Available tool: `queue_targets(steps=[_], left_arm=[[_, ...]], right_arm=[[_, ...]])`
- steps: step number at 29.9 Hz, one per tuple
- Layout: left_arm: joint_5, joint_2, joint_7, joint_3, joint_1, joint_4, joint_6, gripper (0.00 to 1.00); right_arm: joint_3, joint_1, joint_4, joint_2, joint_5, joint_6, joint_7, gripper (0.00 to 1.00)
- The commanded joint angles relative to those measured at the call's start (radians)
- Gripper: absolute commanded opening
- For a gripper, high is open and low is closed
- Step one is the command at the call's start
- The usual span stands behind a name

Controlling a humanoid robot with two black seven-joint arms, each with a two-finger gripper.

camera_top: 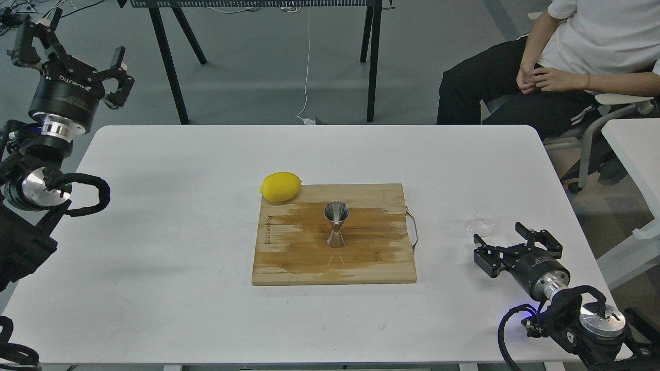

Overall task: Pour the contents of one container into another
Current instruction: 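Reach the right gripper to the small clear glass and grasp it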

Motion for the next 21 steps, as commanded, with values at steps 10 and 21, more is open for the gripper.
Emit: queue_targets(steps=[10,21], left_arm=[[0.002,0.002,0.0,0.001,0.002,0.002,0.002,1.0],[0.002,0.005,0.0,0.001,0.012,0.002,0.002,1.0]], right_arm=[[0.0,0.125,-0.187,0.092,-0.002,-0.006,-0.011,1.0],[0.0,0.177,-0.254,0.116,-0.004,-0.006,-0.011,0.85]])
